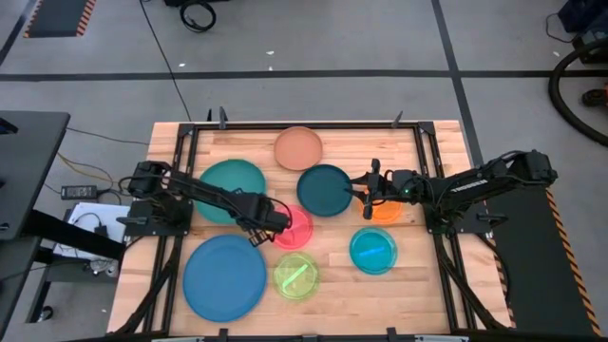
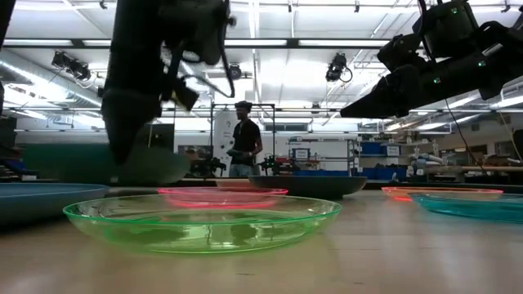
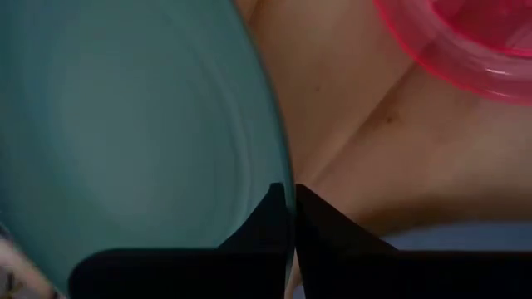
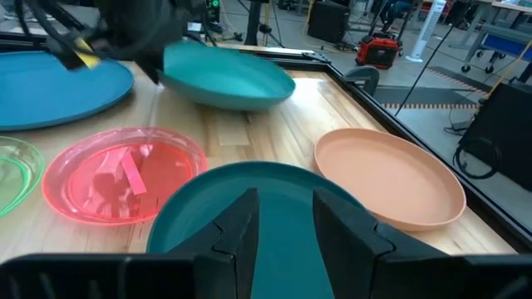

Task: Stack plastic plates
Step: Stack the green plate on top of the blue plate

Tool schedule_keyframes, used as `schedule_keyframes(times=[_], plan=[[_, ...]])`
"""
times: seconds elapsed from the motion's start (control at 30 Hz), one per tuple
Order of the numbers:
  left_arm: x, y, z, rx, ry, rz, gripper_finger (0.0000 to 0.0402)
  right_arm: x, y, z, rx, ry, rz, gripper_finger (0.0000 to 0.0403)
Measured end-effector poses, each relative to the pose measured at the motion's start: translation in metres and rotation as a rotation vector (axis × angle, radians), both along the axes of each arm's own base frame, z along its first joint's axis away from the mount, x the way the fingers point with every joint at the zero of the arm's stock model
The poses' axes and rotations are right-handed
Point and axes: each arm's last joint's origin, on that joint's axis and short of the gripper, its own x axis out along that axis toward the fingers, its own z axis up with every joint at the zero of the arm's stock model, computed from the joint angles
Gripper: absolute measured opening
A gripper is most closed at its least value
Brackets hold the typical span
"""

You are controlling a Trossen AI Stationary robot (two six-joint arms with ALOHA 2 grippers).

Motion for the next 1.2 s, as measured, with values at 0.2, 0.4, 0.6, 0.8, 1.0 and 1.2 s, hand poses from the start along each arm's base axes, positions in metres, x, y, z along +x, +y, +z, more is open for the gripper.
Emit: schedule_keyframes(times=[0.2,0.4,0.6,0.8,1.0,1.2], plan=[[0.006,-0.016,0.045,0.014,0.023,-0.049,0.0013,0.0,0.0,0.0,-0.005,0.001,-0.007,0.0125],[0.005,-0.049,0.091,-0.031,-0.027,-0.123,0.0013,0.0,0.0,0.0,0.003,-0.001,-0.01,0.0125],[-0.011,-0.109,0.121,-0.142,-0.168,-0.078,0.0013,0.0,0.0,-0.001,0.035,0.005,-0.019,0.0125],[-0.042,-0.168,0.12,-0.194,-0.252,0.05,0.0013,0.0,0.0,-0.001,0.045,0.002,-0.021,0.0125],[-0.039,-0.194,0.094,-0.212,-0.18,0.089,0.0013,0.0,-0.002,0.002,0.011,-0.026,-0.051,0.0125],[-0.018,-0.208,0.06,-0.25,-0.041,-0.001,0.0013,0.0,-0.002,0.004,-0.038,-0.038,-0.069,0.0125]])
